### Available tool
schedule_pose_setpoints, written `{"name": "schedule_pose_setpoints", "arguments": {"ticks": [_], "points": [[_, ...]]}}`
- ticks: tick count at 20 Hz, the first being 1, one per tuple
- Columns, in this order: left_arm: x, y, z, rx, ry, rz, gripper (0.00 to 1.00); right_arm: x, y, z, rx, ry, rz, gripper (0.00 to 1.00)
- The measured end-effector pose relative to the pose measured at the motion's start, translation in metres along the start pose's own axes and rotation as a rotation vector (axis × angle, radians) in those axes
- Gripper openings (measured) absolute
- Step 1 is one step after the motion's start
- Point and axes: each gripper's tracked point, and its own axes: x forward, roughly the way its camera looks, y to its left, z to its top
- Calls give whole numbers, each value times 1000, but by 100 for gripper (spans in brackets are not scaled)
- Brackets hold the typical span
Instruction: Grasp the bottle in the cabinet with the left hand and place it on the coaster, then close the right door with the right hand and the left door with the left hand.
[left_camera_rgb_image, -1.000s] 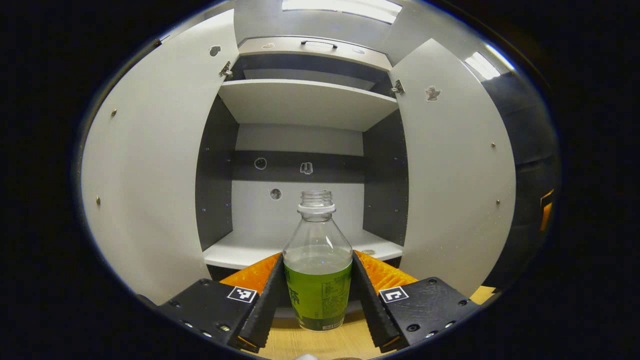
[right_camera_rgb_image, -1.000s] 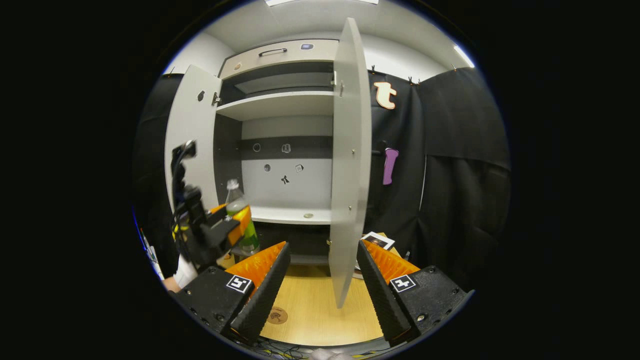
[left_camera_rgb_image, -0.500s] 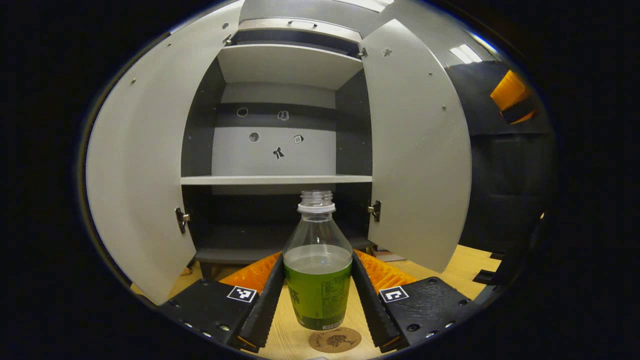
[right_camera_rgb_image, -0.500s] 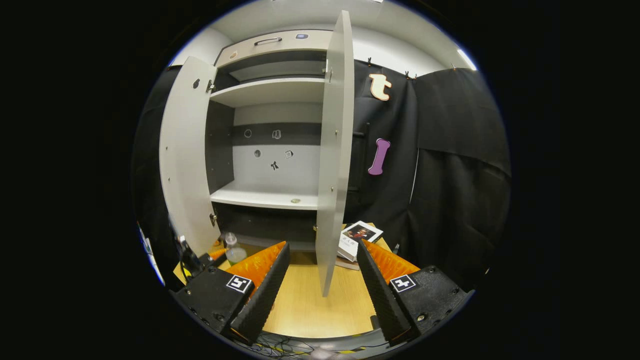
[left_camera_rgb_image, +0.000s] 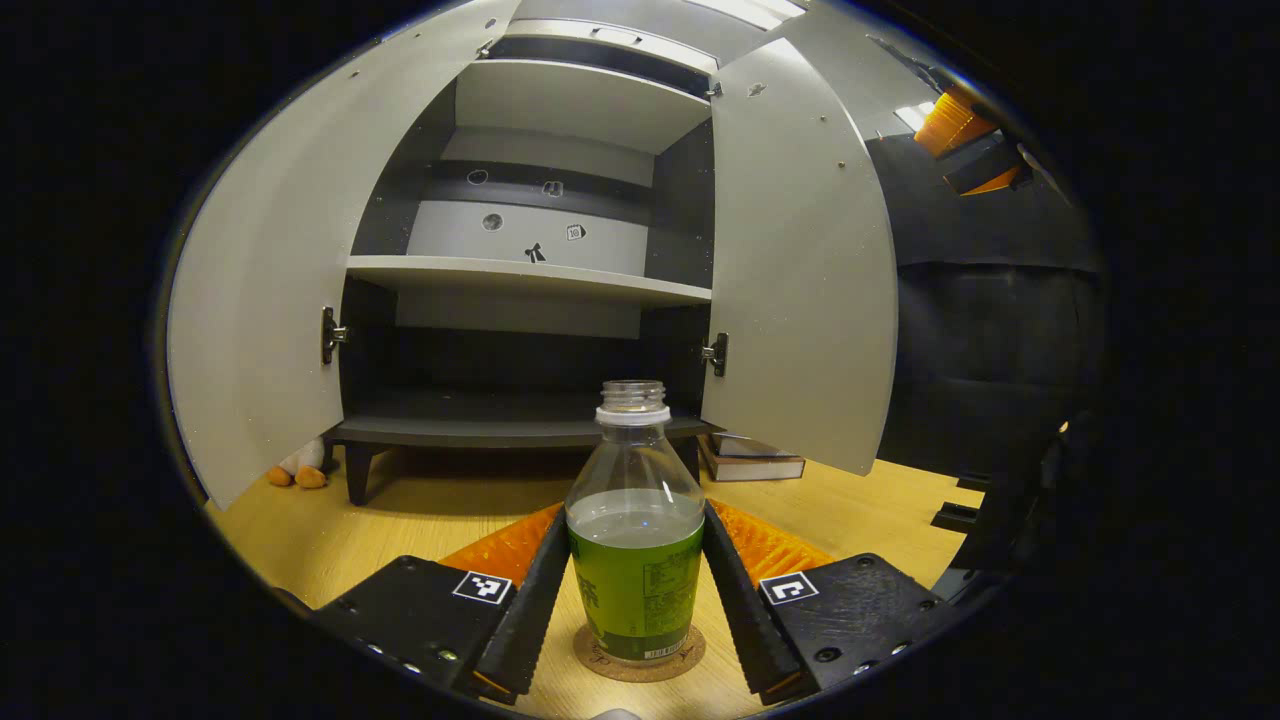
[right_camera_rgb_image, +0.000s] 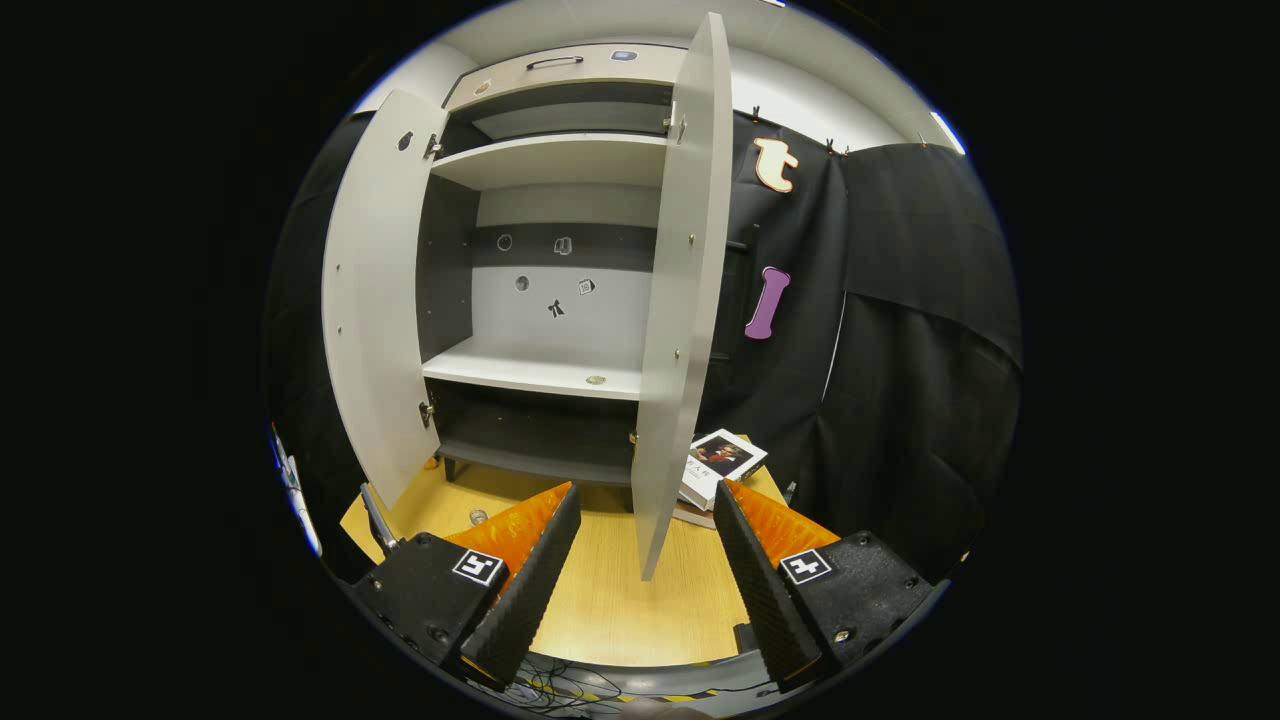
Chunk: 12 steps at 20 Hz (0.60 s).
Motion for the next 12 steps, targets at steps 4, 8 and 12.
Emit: {"name": "schedule_pose_setpoints", "arguments": {"ticks": [4, 8, 12], "points": [[4, -4, 2, 49, -38, -13, 75, -1, 2, 4, -19, -2, 1, 83], [-1, -7, -9, 82, -2, -26, 77, -4, 3, 6, -31, -10, 2, 83], [-10, -11, -3, 107, 14, -31, 83, -3, 5, 6, -31, -15, 8, 83]]}}
